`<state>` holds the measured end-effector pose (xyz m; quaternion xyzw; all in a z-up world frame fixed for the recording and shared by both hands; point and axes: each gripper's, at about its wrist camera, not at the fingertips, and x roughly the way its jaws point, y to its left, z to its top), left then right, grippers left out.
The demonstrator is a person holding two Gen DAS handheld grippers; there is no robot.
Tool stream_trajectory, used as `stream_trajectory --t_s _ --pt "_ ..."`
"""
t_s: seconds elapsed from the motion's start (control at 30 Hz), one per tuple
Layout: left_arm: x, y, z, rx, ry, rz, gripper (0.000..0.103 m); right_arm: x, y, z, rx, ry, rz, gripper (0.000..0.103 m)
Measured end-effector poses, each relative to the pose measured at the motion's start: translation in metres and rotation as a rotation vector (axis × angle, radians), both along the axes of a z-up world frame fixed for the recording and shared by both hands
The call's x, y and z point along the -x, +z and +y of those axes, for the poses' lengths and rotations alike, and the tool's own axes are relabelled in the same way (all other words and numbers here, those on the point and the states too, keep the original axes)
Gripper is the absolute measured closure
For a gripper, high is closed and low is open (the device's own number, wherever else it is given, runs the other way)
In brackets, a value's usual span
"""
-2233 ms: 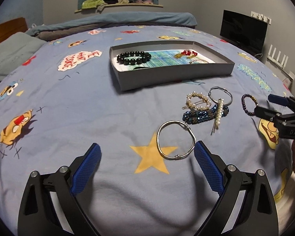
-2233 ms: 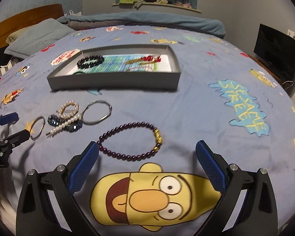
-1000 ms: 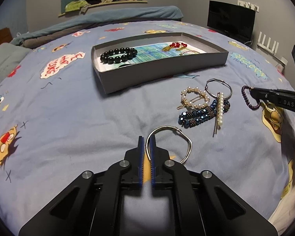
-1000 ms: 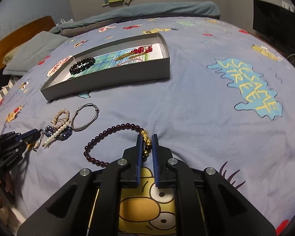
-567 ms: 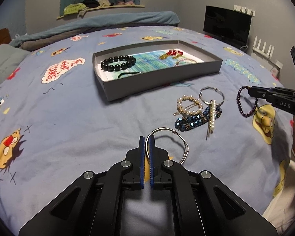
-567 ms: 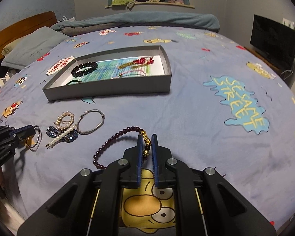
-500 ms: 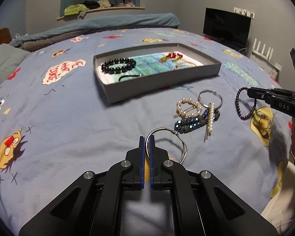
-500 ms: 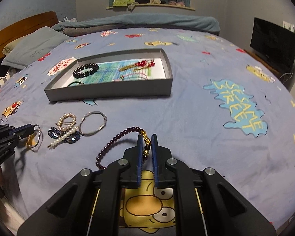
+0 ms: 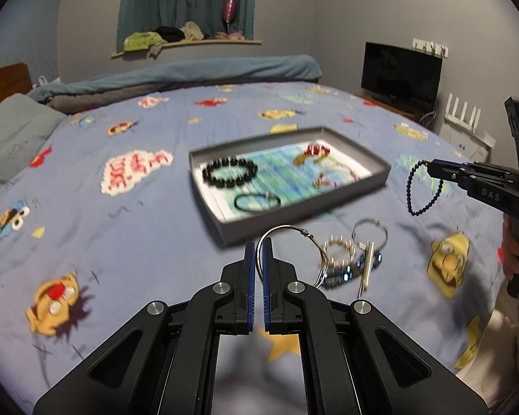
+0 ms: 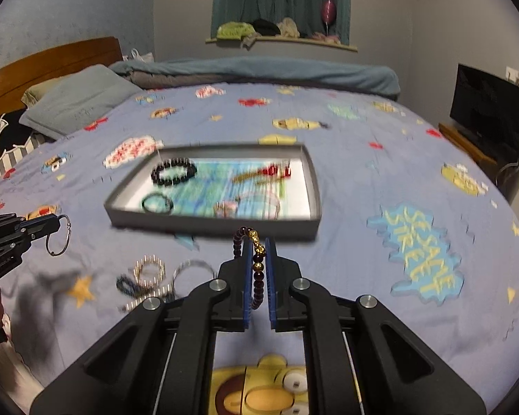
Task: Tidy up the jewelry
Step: 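Carry the hoop and purple bracelet into the tray and open both grippers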
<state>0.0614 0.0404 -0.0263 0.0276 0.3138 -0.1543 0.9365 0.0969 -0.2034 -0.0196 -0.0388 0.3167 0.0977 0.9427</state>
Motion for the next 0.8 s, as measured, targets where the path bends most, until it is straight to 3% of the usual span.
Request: stream_trajectory --t_s 0.2,0.4,0.8 --pt "-0.036 0.025 -0.002 -0.020 -0.006 -0.015 0.099 -0.034 0.027 -0.001 0.005 0.007 -0.061 0.096" --pt "-0.095 0.023 -0.019 -0.015 -0.034 0.029 0.099 -0.077 0.032 0.003 -0.019 0.024 -0.059 0.096" --pt "-0.217 -0.011 -0.070 -0.073 -0.051 0.152 0.099 -0.182 -0.005 0.020 -0.067 0.068 0.042 0.096"
